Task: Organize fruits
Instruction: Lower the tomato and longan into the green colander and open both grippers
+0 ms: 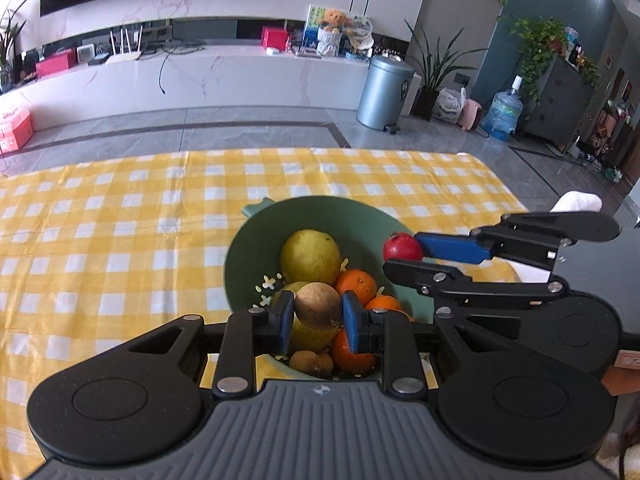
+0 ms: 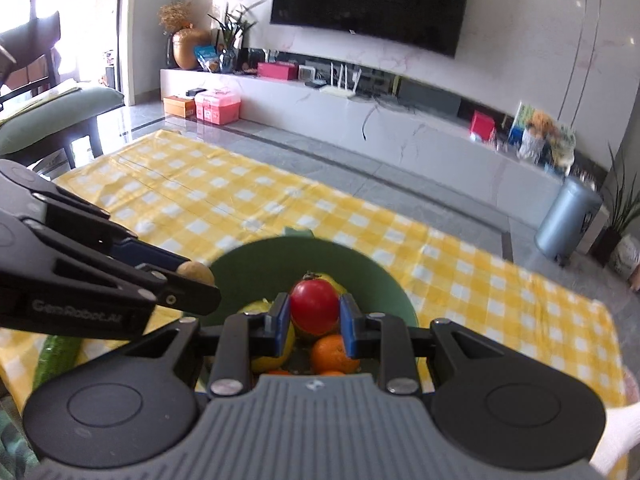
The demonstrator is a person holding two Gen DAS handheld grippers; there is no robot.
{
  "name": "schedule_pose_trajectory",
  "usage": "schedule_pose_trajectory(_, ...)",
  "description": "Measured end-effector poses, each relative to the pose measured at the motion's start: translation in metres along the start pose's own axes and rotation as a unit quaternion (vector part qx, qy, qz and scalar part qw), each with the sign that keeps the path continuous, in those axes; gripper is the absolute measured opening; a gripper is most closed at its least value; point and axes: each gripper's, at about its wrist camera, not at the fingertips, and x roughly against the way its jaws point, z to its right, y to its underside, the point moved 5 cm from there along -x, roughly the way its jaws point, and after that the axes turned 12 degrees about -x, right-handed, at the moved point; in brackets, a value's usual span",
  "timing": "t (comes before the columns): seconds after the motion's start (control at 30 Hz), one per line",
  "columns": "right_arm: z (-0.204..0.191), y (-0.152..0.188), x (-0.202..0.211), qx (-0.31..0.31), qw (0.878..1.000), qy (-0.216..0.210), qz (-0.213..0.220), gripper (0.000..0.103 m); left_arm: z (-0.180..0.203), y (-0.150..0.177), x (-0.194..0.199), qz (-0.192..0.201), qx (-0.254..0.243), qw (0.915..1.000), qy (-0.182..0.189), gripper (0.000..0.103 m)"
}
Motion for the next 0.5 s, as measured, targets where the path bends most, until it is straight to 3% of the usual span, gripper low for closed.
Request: schedule_pose_trajectory(0.5,0.024,0.027,-0.039,-0.026,0.999,-0.005,-0.037,0.023,0.004,0.018,-0.043,-0.044,0.007,0.999,0.003,0.028)
